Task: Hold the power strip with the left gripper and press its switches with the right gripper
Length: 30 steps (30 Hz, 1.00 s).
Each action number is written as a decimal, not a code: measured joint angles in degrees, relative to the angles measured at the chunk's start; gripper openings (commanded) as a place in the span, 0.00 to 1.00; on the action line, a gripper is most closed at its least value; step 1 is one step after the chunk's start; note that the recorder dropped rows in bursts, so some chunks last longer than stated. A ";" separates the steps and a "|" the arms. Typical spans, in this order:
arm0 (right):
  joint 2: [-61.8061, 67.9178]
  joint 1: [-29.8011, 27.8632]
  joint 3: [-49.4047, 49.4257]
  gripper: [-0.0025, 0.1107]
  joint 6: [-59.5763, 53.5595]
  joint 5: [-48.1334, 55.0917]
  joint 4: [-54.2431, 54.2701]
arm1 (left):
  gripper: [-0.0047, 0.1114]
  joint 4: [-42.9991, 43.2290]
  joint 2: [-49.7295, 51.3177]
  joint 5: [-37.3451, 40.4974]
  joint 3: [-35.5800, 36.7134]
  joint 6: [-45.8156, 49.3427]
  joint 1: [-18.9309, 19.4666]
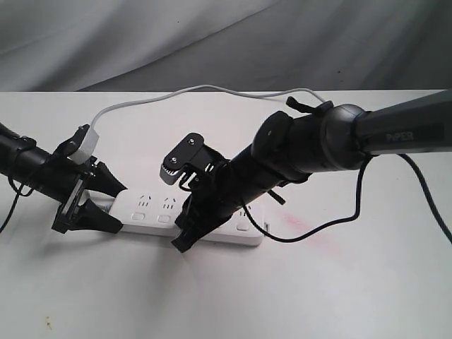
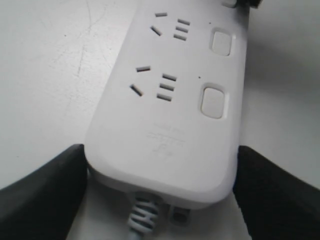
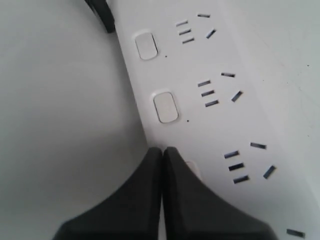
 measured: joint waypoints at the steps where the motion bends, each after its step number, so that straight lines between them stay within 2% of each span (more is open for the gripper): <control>1: -0.25 0.04 0.00 0.02 0.00 -0.24 0.00 | 0.58 0.00 0.00 0.00 0.00 0.00 0.00; 7: -2.66 0.04 0.24 0.02 0.00 -3.20 -1.52 | 0.58 0.00 0.00 0.00 0.00 0.00 0.00; 30: 1.19 0.04 -0.70 0.02 0.13 -2.03 -0.97 | 0.58 0.00 0.00 0.00 0.00 0.00 0.00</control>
